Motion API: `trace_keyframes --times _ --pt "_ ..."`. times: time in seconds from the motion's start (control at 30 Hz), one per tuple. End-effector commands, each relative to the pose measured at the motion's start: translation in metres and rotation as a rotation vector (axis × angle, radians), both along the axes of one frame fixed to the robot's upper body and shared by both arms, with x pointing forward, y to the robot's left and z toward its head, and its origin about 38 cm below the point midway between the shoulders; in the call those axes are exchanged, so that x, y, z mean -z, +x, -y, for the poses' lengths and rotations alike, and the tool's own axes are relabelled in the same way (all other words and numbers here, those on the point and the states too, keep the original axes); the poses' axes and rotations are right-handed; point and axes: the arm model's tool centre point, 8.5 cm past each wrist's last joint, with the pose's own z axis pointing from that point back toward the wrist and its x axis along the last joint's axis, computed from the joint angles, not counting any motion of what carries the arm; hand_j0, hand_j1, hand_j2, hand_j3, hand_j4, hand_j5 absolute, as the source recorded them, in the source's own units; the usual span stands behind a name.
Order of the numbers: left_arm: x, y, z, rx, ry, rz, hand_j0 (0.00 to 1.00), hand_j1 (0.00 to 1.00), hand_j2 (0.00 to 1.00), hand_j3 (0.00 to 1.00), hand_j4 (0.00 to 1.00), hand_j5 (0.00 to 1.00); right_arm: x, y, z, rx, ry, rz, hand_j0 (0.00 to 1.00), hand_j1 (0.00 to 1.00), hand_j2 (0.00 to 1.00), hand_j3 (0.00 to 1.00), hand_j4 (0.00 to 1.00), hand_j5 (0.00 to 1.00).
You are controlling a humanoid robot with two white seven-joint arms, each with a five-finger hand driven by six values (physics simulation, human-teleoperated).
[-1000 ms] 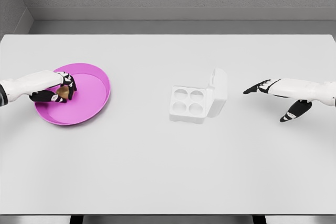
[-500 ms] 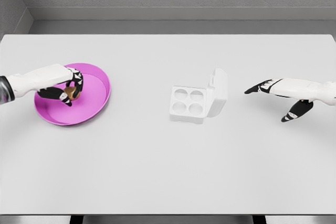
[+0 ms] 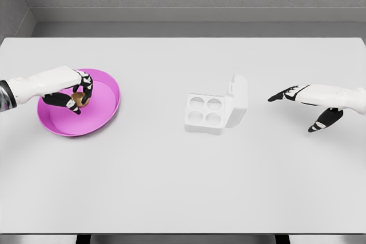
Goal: Pack egg into the box and close the box lid
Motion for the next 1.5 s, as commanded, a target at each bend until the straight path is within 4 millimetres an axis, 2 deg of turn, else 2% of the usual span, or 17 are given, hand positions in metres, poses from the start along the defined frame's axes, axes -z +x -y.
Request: trace_keyframes --times 0.0,0.5,1.03,1.1,1.23,1.47 --pt "-0.002 0.000 0.001 0.002 -0.008 0.004 0.11 0.11 0.11 0.11 0.11 0.11 -0.001 0.000 0.001 0.005 0.004 -0.001 1.00 1.00 1.00 1.00 1.00 1.00" --pt "-0.014 -0.005 0.024 0.071 -0.016 0.043 0.11 0.11 0.11 0.11 0.11 0.11 -0.002 0.000 0.001 0.005 0.004 0.001 1.00 1.00 1.00 1.00 1.00 1.00" --pt "-0.017 -0.008 0.037 0.105 -0.025 0.055 0.11 0.11 0.11 0.11 0.11 0.11 -0.002 0.000 0.001 0.005 0.004 0.001 1.00 1.00 1.00 1.00 1.00 1.00" --pt "-0.015 -0.007 0.044 0.114 -0.042 0.056 0.12 0.12 0.12 0.12 0.12 0.12 -0.002 0.000 0.001 0.005 0.004 0.001 1.00 1.00 1.00 1.00 1.00 1.00" --pt "-0.017 -0.006 0.044 0.107 -0.058 0.065 0.12 0.12 0.12 0.12 0.12 0.12 -0.002 0.000 0.001 0.005 0.004 0.001 1.00 1.00 1.00 1.00 1.00 1.00" --pt "-0.016 -0.004 0.055 0.116 -0.102 0.075 0.12 0.12 0.12 0.12 0.12 0.12 -0.002 0.000 0.002 0.006 0.003 0.001 1.00 1.00 1.00 1.00 1.00 1.00"
